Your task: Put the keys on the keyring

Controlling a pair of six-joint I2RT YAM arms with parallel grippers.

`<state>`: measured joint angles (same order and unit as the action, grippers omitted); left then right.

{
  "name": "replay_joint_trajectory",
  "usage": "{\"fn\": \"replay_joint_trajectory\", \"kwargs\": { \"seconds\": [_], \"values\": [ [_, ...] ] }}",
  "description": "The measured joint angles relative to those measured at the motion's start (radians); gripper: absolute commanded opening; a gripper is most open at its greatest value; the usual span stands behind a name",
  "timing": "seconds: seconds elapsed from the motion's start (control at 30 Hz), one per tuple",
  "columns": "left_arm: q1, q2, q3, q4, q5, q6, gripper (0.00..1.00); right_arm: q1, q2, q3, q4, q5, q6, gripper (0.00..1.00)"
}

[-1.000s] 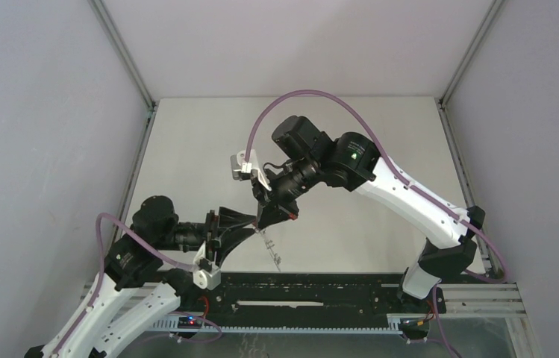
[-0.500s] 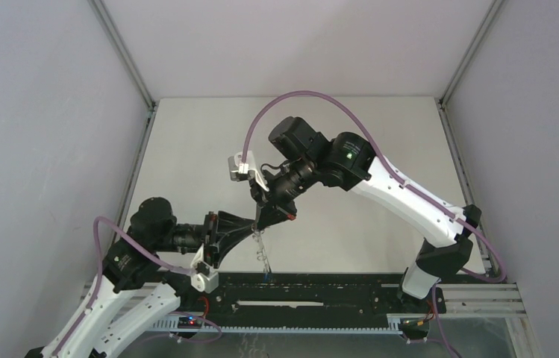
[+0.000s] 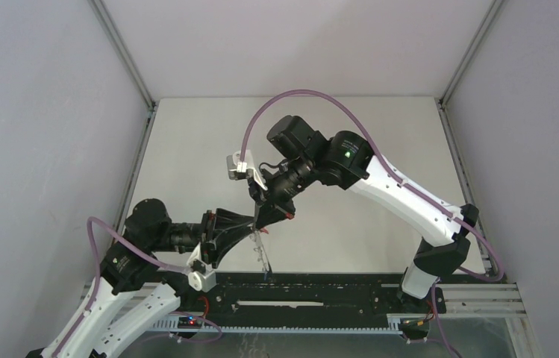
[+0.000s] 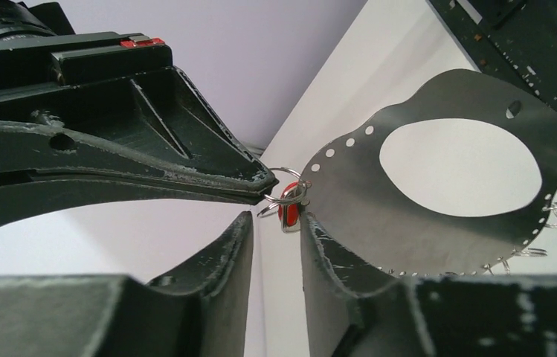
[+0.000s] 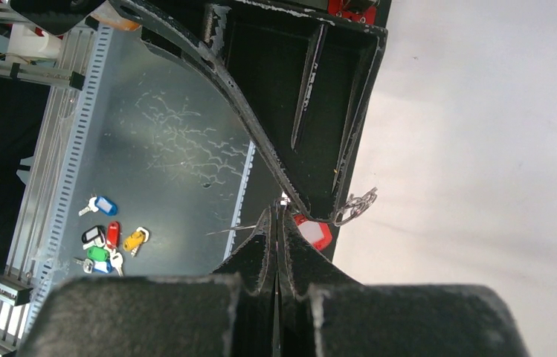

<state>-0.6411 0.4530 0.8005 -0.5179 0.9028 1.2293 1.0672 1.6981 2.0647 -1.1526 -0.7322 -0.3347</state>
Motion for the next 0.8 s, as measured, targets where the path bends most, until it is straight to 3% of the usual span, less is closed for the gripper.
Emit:
{"fn": "replay_joint_trajectory", "kwargs": {
  "seconds": [0.1,0.43,0.8],
  "values": [
    [0.000,0.001,0.000,-0.001,0.004,-0.010,0.35,0.000,0.002,0.004,-0.002,-0.003,0.000,0.00],
    [0.000,0.023,0.000,-0.006,0.024,-0.025,0.13,-0.002,0.021,0.007,-0.013,-0.006,0.001,0.00],
    [0.000,-0.019,-0.002,-0.011,-0.022,0.020,0.01,-0.029,0.014,-0.004,0.018,-0.002,0.054,0.00]
  ]
}}
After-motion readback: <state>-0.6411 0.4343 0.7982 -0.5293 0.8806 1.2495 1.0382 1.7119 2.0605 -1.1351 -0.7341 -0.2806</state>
